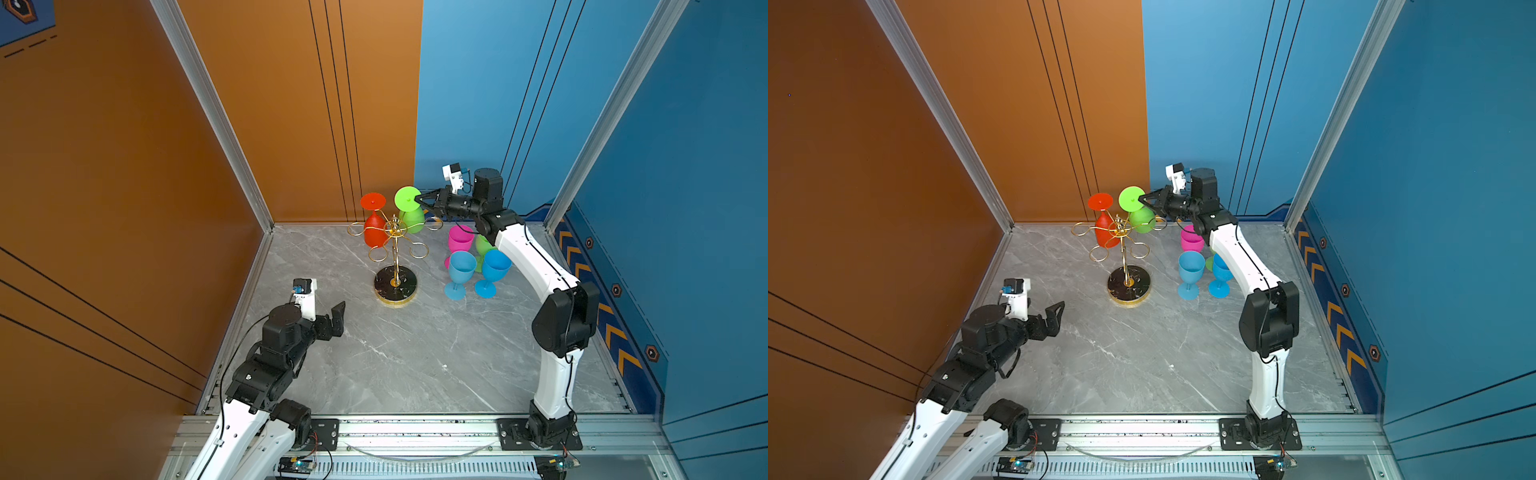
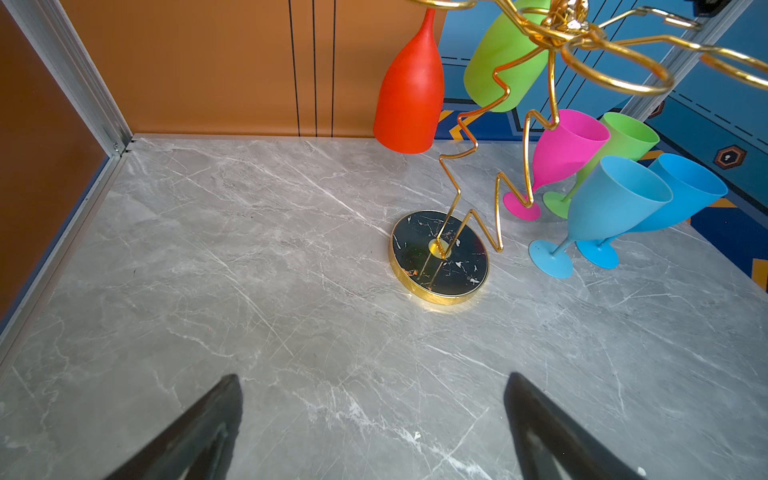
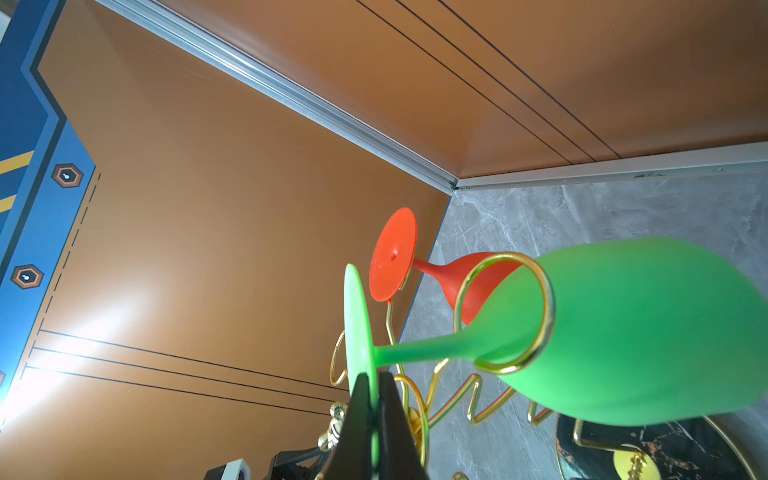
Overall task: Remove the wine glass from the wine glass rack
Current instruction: 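Close the right gripper on the foot of the hanging green glass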
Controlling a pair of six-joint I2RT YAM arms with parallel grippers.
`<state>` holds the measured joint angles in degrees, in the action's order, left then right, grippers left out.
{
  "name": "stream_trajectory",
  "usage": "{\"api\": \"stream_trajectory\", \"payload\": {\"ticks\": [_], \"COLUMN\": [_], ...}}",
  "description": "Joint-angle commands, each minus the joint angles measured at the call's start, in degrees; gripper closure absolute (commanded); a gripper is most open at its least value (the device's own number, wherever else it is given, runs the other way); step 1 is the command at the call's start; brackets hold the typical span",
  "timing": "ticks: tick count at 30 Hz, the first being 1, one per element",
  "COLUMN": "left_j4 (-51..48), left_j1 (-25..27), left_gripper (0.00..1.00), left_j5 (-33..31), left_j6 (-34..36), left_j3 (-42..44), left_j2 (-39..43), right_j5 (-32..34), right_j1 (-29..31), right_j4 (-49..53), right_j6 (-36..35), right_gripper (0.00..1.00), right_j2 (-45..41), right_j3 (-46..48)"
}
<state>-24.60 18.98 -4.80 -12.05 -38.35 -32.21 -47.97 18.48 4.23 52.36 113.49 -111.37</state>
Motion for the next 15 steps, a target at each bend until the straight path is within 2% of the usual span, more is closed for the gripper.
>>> {"api": "stream_trajectory", "payload": {"ticks": [1,15], "left_j4": [1.11,1.31], "left_j1": [-0.96,-1.16], "left_gripper": [0.02,0.02], "left_j5": [1.60,1.93], "left_j6": [-0.62,-0.84], "left_j3": [0.69,0.82], "left_j2": [0.22,0.17], "right_j5": [-1.69,-3.01], "right_j1": [0.50,0.43], "right_j4": [1.67,3.19], "right_j6": [-1.27,-1.60], "right_gripper": [1.00,1.00], "right_j2": [-3.32,-2.94], "right_j3": [1.02,1.57]}}
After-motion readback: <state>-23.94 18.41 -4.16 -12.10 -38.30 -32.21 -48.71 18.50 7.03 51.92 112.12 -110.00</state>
